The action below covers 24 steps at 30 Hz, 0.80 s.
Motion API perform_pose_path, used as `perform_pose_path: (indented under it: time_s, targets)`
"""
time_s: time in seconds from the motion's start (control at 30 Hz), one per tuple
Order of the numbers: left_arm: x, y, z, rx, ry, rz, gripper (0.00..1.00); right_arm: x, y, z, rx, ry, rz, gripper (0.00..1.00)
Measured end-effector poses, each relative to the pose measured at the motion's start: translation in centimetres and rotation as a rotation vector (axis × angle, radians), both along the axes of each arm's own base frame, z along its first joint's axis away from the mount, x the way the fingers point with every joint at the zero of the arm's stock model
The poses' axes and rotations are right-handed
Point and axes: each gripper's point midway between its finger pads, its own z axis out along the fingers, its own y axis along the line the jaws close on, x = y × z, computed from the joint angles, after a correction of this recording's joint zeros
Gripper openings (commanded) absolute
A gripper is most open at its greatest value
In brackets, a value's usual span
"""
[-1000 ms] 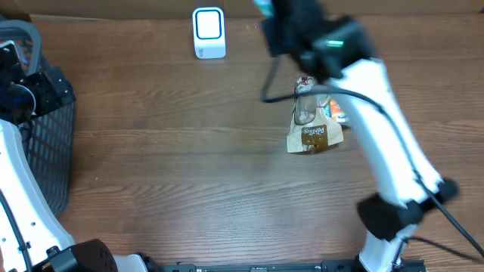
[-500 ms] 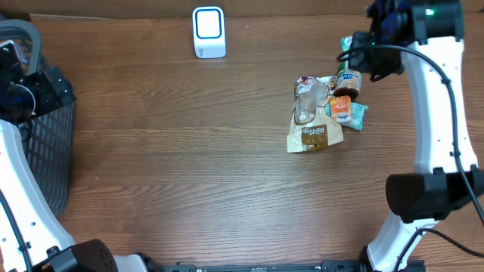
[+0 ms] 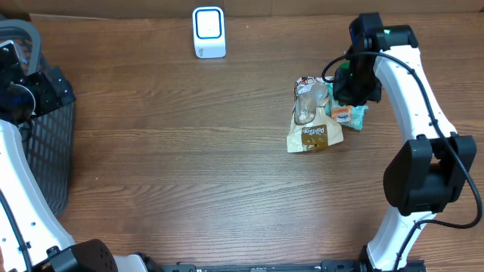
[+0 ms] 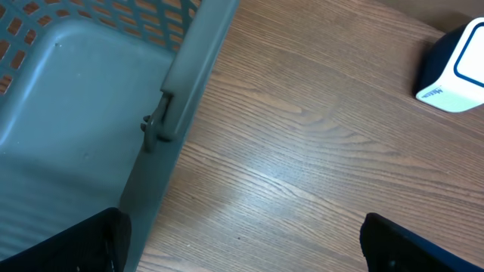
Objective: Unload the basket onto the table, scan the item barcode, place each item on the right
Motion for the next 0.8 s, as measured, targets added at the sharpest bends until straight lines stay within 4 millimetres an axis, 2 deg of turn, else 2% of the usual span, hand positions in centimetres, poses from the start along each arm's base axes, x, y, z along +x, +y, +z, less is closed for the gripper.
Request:
perform_pose_path:
  time_s: [0.03,0.1,0.2,0.3,0.43,0.47,0.5,0.53,0.57,0.6,0.63,0.67,0.7,0.77,0.8]
  targets:
    - [0.0,0.0,0.0,0.0,0.0,0.0,1.0,-0.1,-0.2,-0.1,-0.001,0.003,-0.005,0.5]
    - [0.0,0.0,0.0,0.0,0.0,0.0,0.99,0.0,-0.5,-0.1,0.0,0.002,-0.022,0.62]
    - [0.0,0.0,0.0,0.0,0.0,0.0,0.99,0.0,-0.8,-0.1,-0.001,0.003,-0.022,0.68]
    - [0.0,0.0,0.0,0.0,0.0,0.0,1.0,-0.5,-0.7,0.1,0.004,0.021,-0.021,0.69]
    - [0.0,0.0,0.0,0.0,0.0,0.0,1.0,-0.3,0.3,2.2,0.053,0.003,0.012,0.71]
    - [0.0,0.0,0.0,0.0,0.0,0.0,1.0,0.0,1.1,4.3,0.086,-0.045,0.029,0.72]
    - [0.0,0.0,0.0,0.0,0.0,0.0,0.99,0.0,1.2,4.8,0.091,-0.055,0.031,0.72]
    - [0.0,0.0,0.0,0.0,0.0,0.0,1.0,-0.2,1.7,6.2,0.107,-0.085,0.044,0.75]
    - [0.0,0.0,0.0,0.0,0.0,0.0,1.0,-0.6,2.6,8.7,0.128,-0.142,0.067,0.77]
    - [0.0,0.0,0.0,0.0,0.0,0.0,1.0,-1.3,3.4,10.9,0.143,-0.19,0.088,0.84]
    - [0.0,0.0,0.0,0.0,0.0,0.0,1.0,-2.0,3.9,12.6,0.152,-0.228,0.109,1.0]
    - [0.0,0.0,0.0,0.0,0.0,0.0,1.0,-3.5,4.8,15.6,0.173,-0.296,0.136,1.0]
    - [0.0,0.0,0.0,0.0,0.0,0.0,1.0,-4.3,5.1,16.6,0.182,-0.317,0.147,1.0]
    - [0.0,0.0,0.0,0.0,0.0,0.0,1.0,-7.5,5.6,20.1,0.222,-0.387,0.176,1.0]
    - [0.0,0.0,0.0,0.0,0.0,0.0,1.0,-8.3,5.7,20.9,0.234,-0.403,0.18,1.0]
